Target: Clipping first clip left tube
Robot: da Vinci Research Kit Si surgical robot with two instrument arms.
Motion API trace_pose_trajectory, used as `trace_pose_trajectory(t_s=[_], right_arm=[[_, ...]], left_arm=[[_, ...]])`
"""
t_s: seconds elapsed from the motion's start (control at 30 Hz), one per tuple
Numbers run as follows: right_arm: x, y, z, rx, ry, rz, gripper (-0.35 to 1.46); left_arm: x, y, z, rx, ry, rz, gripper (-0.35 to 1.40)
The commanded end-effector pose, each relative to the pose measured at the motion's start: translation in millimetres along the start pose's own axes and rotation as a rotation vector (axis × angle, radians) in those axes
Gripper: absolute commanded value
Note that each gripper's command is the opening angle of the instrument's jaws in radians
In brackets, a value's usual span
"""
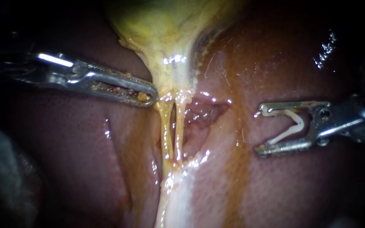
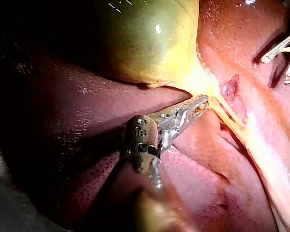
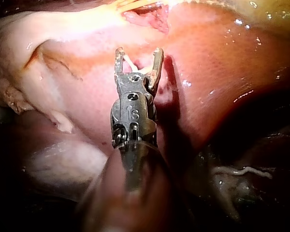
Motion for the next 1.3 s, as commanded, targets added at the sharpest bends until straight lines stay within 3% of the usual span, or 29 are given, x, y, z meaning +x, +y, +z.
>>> trace_pose_trajectory(t_s=[0.03, 0.2, 0.53, 0.77, 0.9, 1.03, 1.2, 1.3], right_arm=[[0.0, 0.0, 0.0, 0.0, 0.0, 0.0, 0.49], [0.0, 0.0, 0.0, -0.001, 0.0, 0.0, 0.49], [0.0, 0.0, 0.0, -0.001, 0.0, 0.001, 0.49], [0.5, 0.1, 0.1, -0.004, 0.003, 0.004, 0.49], [1.7, 0.0, 1.7, 0.047, -0.004, 0.004, 0.49], [3.4, -0.3, 3.9, 0.108, -0.006, 0.075, 0.49], [5.3, -1.3, 6.5, 0.212, 0.072, 0.146, 0.46], [6.2, -1.8, 7.9, 0.268, 0.098, 0.182, 0.45]], left_arm=[[0.1, 0.1, -0.1, -0.001, -0.001, 0.0, -0.35], [0.8, 0.7, -1.5, -0.01, -0.005, -0.005, -0.35], [3.0, 1.4, -7.1, 0.004, 0.01, -0.026, -0.35], [3.0, 1.5, -7.5, 0.007, 0.011, -0.028, -0.35], [2.9, 1.8, -7.4, 0.008, 0.012, -0.023, -0.35], [2.9, 1.9, -7.4, 0.009, 0.013, -0.023, -0.35], [2.9, 2.1, -7.3, 0.01, 0.013, -0.024, -0.35], [2.9, 2.1, -7.2, 0.011, 0.014, -0.024, -0.35]])
